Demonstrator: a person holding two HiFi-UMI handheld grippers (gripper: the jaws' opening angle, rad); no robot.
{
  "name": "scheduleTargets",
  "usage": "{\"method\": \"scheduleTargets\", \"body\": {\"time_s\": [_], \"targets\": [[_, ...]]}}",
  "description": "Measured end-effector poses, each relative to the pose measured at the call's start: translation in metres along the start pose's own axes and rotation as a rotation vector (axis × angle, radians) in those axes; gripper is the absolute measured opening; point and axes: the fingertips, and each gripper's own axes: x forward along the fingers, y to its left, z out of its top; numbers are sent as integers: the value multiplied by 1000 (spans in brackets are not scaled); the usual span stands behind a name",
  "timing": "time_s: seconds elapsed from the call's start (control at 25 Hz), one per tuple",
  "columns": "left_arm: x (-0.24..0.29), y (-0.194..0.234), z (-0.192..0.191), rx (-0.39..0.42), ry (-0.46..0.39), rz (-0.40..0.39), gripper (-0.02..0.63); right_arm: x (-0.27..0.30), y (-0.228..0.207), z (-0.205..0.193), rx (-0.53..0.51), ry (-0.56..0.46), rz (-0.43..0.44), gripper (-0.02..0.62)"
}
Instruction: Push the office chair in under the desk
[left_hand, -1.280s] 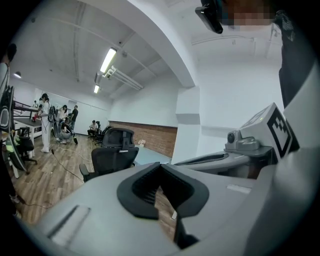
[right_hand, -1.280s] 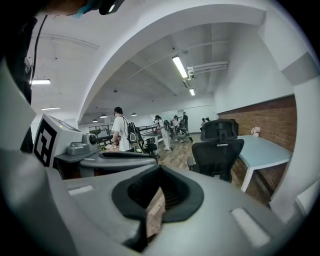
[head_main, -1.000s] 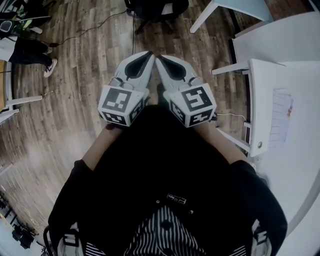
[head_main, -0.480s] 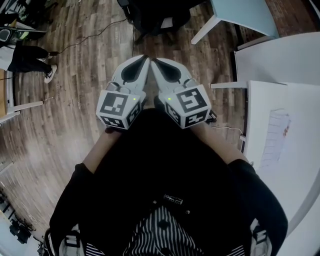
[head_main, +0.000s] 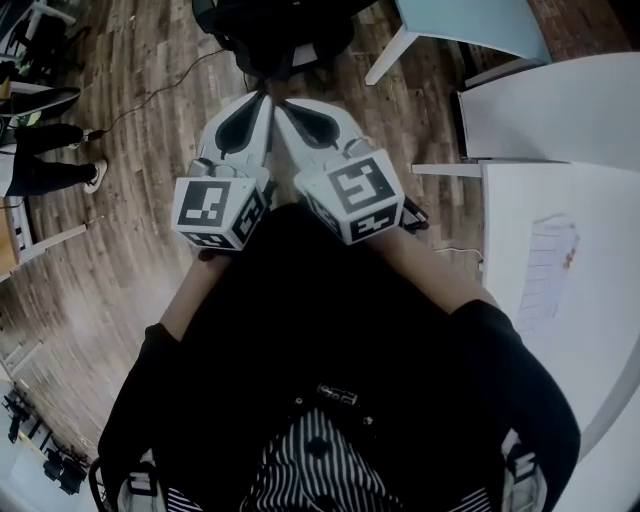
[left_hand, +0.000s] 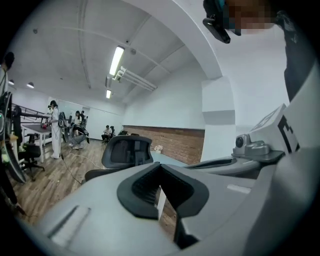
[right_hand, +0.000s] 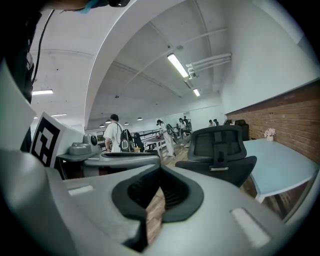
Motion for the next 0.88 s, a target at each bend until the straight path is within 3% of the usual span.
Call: {"method": "scheduleTargets", "body": {"time_s": [0.52,0.88], "targets": [[81,-14,-6,48,49,-30,0,12,-85,3,50,-21,15,-2],[95,1,-4,48,82,-26,0,32,-96,5,76,-23,37,-2]]}}
